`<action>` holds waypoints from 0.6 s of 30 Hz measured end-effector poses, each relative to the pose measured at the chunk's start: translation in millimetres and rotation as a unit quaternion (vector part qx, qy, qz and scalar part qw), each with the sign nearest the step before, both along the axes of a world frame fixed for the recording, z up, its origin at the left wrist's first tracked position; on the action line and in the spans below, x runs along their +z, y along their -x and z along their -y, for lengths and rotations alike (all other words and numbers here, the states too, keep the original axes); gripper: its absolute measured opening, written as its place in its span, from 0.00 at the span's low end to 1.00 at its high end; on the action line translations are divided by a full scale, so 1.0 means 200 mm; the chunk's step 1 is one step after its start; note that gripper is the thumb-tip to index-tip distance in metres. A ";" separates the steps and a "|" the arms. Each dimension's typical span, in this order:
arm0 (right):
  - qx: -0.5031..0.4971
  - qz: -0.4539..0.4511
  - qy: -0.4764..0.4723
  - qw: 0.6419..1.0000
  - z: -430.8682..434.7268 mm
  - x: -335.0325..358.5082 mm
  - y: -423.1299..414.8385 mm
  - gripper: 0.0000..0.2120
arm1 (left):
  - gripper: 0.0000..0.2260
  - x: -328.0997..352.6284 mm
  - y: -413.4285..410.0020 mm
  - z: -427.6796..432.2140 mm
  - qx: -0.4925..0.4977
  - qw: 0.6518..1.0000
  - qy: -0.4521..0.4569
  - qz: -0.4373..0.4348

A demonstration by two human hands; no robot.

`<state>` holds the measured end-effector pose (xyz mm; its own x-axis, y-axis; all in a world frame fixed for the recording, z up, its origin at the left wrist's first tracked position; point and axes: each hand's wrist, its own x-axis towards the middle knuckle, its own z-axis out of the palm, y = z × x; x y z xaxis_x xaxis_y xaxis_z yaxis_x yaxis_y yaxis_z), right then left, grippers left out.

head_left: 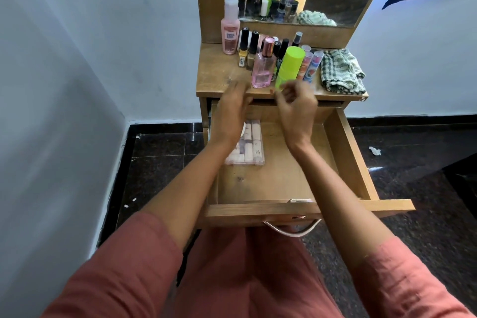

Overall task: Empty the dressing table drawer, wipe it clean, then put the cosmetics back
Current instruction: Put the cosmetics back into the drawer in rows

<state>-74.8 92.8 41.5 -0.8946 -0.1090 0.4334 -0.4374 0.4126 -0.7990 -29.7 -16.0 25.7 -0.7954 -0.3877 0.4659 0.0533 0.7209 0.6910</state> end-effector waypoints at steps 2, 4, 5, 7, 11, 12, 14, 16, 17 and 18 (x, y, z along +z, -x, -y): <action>-0.034 -0.029 0.036 0.998 -0.01 0.09 0.07 0.15 | 0.15 0.08 0.07 0.00 -0.002 0.998 -0.049 -0.032; -0.051 -0.023 0.005 0.998 -0.02 0.16 0.15 0.23 | 0.19 0.14 0.15 0.00 0.005 0.997 -0.063 -0.032; -0.047 -0.026 -0.044 0.998 -0.01 0.18 0.18 0.26 | 0.20 0.16 0.18 0.00 0.011 0.998 -0.064 -0.025; -0.023 -0.048 -0.159 0.986 -0.01 0.20 0.24 0.28 | 0.22 0.18 0.23 0.01 0.019 0.998 -0.056 0.001; 0.005 -0.059 -0.263 0.963 0.00 0.20 0.29 0.24 | 0.20 0.19 0.28 0.01 0.028 0.997 -0.057 0.037; 0.003 -0.059 -0.265 0.962 0.00 0.20 0.30 0.23 | 0.18 0.19 0.28 0.01 0.031 0.997 -0.067 0.038; 0.001 -0.062 -0.264 0.962 -0.01 0.20 0.30 0.22 | 0.16 0.20 0.29 0.01 0.042 0.995 -0.083 0.036; 0.001 -0.070 -0.269 0.961 -0.01 0.21 0.29 0.21 | 0.14 0.20 0.28 0.01 0.050 0.994 -0.092 0.032; 0.010 -0.076 -0.271 0.960 -0.02 0.21 0.28 0.21 | 0.13 0.19 0.28 0.01 0.050 0.994 -0.094 0.029; 0.027 -0.081 -0.270 0.959 -0.02 0.21 0.27 0.21 | 0.13 0.19 0.27 0.01 0.048 0.994 -0.096 0.025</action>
<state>-128.5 97.1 83.8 -0.8066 -0.4008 0.4345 -0.5706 0.7200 -0.3950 -84.0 -18.0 64.2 -0.7707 -0.5405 0.3374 -0.0465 0.5758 0.8163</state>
